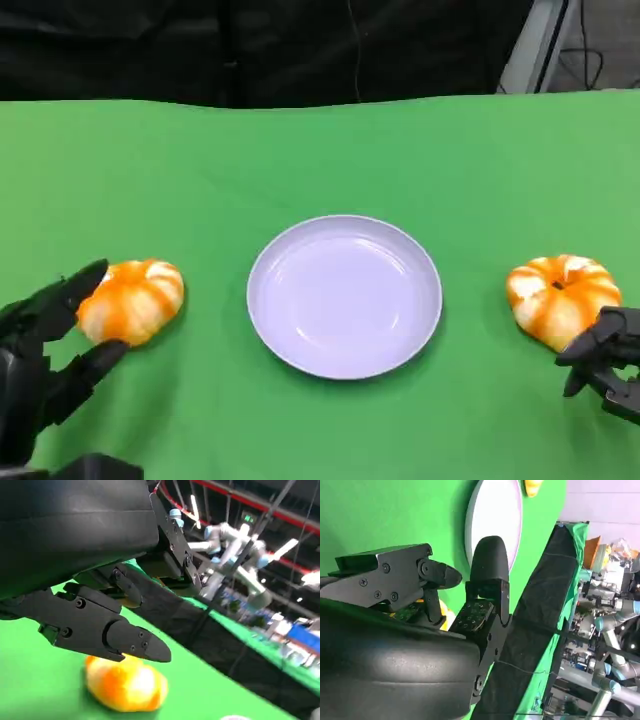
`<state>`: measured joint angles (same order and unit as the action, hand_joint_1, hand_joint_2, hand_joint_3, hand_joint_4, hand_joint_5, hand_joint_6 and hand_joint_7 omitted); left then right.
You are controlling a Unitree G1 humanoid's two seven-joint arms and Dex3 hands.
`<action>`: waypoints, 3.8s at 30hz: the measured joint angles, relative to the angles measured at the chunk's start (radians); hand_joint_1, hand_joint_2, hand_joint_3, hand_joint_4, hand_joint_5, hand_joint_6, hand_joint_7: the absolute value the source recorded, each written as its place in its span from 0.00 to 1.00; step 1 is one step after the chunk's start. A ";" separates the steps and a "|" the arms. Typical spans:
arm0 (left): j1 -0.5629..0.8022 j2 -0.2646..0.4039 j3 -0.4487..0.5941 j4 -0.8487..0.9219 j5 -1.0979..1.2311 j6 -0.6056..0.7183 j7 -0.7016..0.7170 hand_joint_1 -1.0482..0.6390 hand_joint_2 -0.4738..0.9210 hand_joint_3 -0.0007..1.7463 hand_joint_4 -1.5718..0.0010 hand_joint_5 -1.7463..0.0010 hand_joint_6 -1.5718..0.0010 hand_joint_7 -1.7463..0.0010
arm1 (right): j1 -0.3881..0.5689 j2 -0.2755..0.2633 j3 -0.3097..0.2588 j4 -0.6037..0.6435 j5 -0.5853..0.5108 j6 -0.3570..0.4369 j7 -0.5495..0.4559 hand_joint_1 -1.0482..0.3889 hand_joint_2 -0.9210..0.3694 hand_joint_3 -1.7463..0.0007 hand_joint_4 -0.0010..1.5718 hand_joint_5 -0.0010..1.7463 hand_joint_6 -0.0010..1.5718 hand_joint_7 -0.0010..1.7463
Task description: Grasp the bread from the table and place it into the plate.
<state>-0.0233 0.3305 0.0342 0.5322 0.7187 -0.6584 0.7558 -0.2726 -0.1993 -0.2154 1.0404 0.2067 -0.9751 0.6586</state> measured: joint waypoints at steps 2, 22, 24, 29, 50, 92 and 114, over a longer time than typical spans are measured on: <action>0.001 0.010 -0.020 -0.012 0.027 0.042 0.003 0.28 1.00 0.00 0.61 1.00 0.66 1.00 | -0.001 0.000 0.000 0.002 0.000 -0.001 0.002 0.77 0.02 0.71 0.56 0.77 0.62 0.51; -0.048 0.089 -0.132 -0.034 0.042 0.216 -0.108 0.26 0.91 0.00 0.74 1.00 0.74 1.00 | -0.001 0.000 -0.001 0.004 0.007 -0.001 0.016 0.78 0.02 0.70 0.55 0.78 0.61 0.52; -0.065 0.100 -0.144 -0.016 0.042 0.223 -0.117 0.25 0.91 0.00 0.75 1.00 0.74 1.00 | -0.001 0.000 -0.001 0.004 0.009 -0.001 0.018 0.78 0.02 0.70 0.55 0.78 0.61 0.52; -0.079 0.108 -0.155 -0.009 0.041 0.240 -0.120 0.24 0.92 0.00 0.76 1.00 0.74 1.00 | -0.001 0.000 -0.001 0.004 0.013 -0.001 0.017 0.79 0.03 0.70 0.55 0.78 0.61 0.52; -0.171 0.143 -0.220 0.095 0.023 0.255 -0.168 0.19 0.95 0.00 0.78 1.00 0.77 1.00 | -0.001 0.000 -0.002 0.005 0.023 0.012 0.031 0.78 0.02 0.71 0.56 0.77 0.61 0.52; -0.431 0.110 -0.388 0.454 -0.047 0.181 -0.318 0.21 0.92 0.00 0.80 1.00 0.81 1.00 | 0.000 0.001 -0.002 0.003 0.021 0.006 0.019 0.78 0.02 0.72 0.56 0.77 0.61 0.51; -0.543 0.097 -0.444 0.651 -0.058 0.223 -0.348 0.20 0.95 0.00 0.80 1.00 0.80 1.00 | 0.001 0.001 -0.003 0.002 0.024 0.005 0.024 0.77 0.03 0.70 0.56 0.77 0.62 0.50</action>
<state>-0.5660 0.4271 -0.4099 1.1833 0.6606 -0.4359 0.4080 -0.2718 -0.1982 -0.2180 1.0428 0.2303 -0.9703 0.6826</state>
